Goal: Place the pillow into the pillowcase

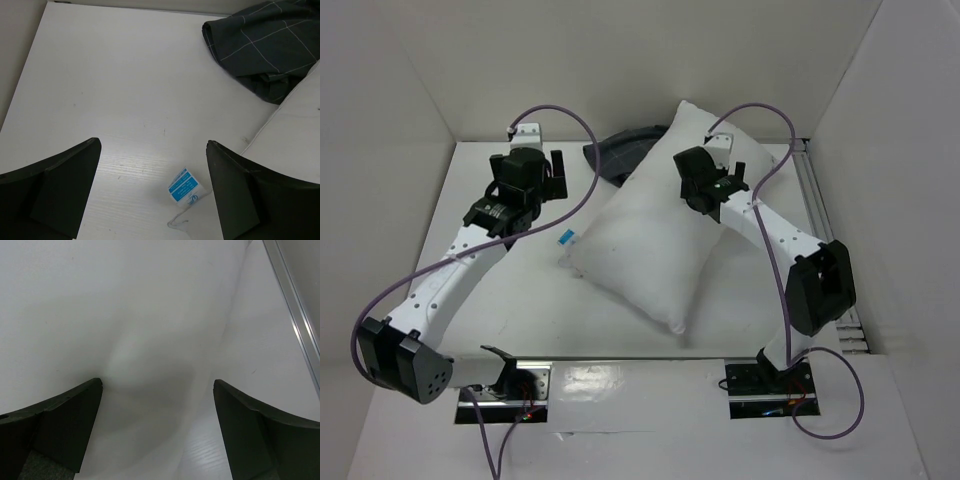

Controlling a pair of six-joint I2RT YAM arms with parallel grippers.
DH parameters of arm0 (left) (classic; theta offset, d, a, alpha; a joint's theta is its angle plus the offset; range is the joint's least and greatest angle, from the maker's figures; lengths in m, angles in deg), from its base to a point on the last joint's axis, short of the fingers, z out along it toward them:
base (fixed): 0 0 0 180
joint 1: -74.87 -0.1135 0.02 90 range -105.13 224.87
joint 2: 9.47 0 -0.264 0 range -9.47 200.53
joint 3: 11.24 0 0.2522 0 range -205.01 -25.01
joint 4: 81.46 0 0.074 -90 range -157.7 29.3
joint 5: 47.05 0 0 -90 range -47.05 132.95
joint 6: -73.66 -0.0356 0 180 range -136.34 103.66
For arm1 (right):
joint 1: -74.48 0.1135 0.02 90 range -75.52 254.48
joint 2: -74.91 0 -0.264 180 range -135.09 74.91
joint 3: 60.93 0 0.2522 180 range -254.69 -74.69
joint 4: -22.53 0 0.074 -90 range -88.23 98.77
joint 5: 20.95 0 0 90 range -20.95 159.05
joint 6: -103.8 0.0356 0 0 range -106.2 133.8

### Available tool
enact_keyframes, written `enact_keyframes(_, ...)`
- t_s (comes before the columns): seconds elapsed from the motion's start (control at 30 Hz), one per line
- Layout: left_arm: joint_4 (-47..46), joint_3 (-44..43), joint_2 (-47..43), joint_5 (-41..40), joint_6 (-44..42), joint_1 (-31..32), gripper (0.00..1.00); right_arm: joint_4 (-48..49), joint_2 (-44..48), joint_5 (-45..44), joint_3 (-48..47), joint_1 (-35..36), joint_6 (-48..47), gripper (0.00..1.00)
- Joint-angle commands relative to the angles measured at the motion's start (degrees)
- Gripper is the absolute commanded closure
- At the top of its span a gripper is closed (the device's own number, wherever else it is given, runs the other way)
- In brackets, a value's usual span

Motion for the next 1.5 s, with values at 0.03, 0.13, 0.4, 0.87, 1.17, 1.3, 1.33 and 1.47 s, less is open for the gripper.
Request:
enact_keyframes(0.03, 1.77, -2.94, 1.12, -2.63, 2.65, 0.43, 0.00, -2.63, -0.86, -2.33, -1.99, 0.96, 1.39, 0.01)
enact_keyframes(0.13, 1.77, -2.94, 0.59, -0.72, 3.10, 0.43, 0.00, -3.86, -0.86, 2.32, -4.01, 1.83, -0.54, 0.01)
enact_keyframes(0.4, 3.61, -4.34, 2.96, 7.22, 0.27, 0.43, 0.00, 2.83, 5.90, 16.98, -2.16, 9.03, -9.16, 0.01)
enact_keyframes(0.87, 8.73, -6.12, 3.93, 10.00, 3.71, -5.89, 0.00, 0.00, -2.78, 14.81, 7.23, 22.14, -1.95, 0.01)
enact_keyframes(1.17, 8.72, -6.72, 6.12, 18.55, 3.70, -7.21, 0.00, -6.58, 7.55, 0.93, 6.44, 20.20, -0.19, 1.00)
enact_keyframes(1.3, 8.72, -8.82, 9.46, 19.77, 6.34, -7.21, 0.00, -14.48, 18.00, -4.16, 5.05, 18.37, 0.15, 1.00)
enact_keyframes(1.33, 7.85, -8.83, 10.34, 19.78, 6.95, -7.21, 0.00, -17.98, 19.51, -5.22, 4.52, 17.84, 0.16, 1.00)
enact_keyframes(1.47, 5.91, -12.86, 16.83, 22.32, 8.53, -7.82, 0.00, -23.36, 25.49, -9.09, 3.46, 17.30, 0.68, 1.00)
